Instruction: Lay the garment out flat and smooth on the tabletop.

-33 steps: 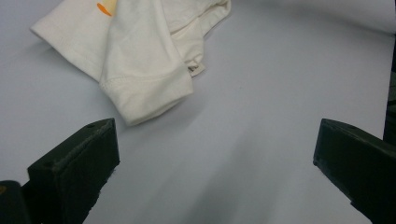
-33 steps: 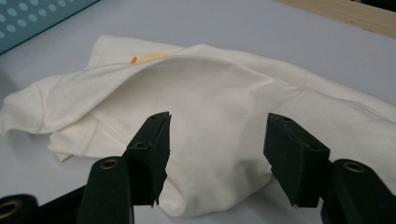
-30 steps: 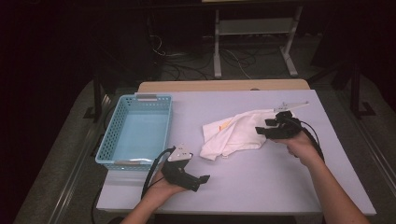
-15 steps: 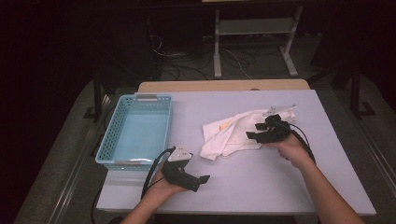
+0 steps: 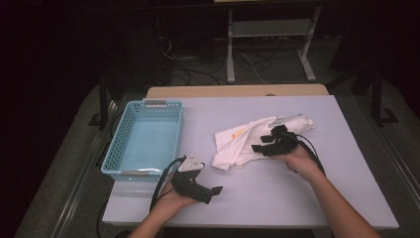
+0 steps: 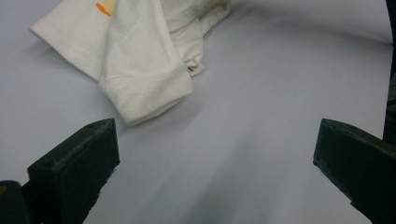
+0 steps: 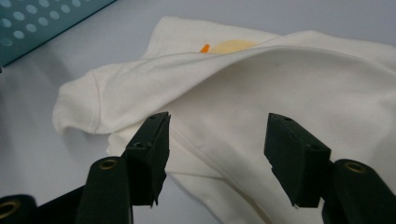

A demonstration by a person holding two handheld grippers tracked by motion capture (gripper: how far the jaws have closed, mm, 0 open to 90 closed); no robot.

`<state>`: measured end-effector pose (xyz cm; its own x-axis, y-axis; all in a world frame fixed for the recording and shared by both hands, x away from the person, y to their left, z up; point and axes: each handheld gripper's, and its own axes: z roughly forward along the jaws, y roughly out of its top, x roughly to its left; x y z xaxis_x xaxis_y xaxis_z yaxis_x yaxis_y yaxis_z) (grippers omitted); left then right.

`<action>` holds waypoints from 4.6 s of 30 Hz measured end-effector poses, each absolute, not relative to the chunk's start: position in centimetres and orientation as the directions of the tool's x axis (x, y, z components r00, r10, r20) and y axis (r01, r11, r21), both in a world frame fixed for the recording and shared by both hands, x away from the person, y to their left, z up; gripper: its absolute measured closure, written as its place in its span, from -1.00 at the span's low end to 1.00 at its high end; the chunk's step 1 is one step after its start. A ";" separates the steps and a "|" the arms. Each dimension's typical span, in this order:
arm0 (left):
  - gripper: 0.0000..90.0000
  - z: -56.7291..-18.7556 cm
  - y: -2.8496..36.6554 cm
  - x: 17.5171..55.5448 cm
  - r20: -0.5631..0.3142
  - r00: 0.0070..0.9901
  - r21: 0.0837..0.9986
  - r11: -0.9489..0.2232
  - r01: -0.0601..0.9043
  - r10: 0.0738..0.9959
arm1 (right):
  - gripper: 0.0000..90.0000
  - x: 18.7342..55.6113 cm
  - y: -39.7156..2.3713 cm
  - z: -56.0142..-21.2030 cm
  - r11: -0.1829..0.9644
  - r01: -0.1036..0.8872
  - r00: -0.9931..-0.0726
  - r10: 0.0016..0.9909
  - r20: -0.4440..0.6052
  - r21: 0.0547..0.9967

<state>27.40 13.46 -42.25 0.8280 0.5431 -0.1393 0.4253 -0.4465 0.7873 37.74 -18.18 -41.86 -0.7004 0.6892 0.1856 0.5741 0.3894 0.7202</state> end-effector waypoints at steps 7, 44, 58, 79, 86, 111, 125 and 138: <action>-1.00 -42.2 13.5 27.4 -0.140 0.828 0.787 -0.446 0.426 0.543 | -0.13 37.8 -17.1 -42.2 0.393 0.577 -0.711 0.673 0.204 0.716; -1.00 -42.2 13.5 27.4 -0.139 0.828 0.787 -0.446 0.425 0.544 | 0.47 39.1 -14.0 -44.5 0.349 0.584 -0.731 0.618 0.288 0.733; -1.00 -42.3 13.5 27.4 -0.136 0.829 0.787 -0.449 0.423 0.543 | 0.93 38.7 -14.3 -43.8 0.380 0.527 -0.770 0.592 0.238 0.760; -1.00 -42.2 13.6 27.4 -0.135 0.827 0.788 -0.447 0.423 0.545 | 0.93 37.5 -15.9 -42.6 0.421 0.500 -0.773 0.612 0.170 0.757; -1.00 -42.3 13.6 27.4 -0.135 0.828 0.787 -0.449 0.424 0.544 | 0.93 37.3 -16.8 -42.2 0.412 0.505 -0.764 0.623 0.169 0.759; -1.00 -42.3 13.6 27.5 -0.146 0.826 0.787 -0.442 0.431 0.544 | 0.93 36.3 -20.1 -41.7 0.371 0.553 -0.709 0.679 0.188 0.746; -1.00 -42.3 13.6 27.5 -0.142 0.826 0.787 -0.444 0.429 0.546 | 0.92 35.0 -22.4 -41.6 0.356 0.568 -0.684 0.706 0.184 0.742; -1.00 -42.2 13.7 27.5 -0.139 0.823 0.788 -0.442 0.429 0.551 | 0.93 34.1 -24.6 -41.6 0.337 0.583 -0.654 0.734 0.181 0.739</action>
<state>27.52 13.73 -42.22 0.8228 0.5512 -0.1389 0.4290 -0.4418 0.7879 34.14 -24.58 -41.59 -0.6542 0.7344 0.1810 0.5832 0.3374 0.7389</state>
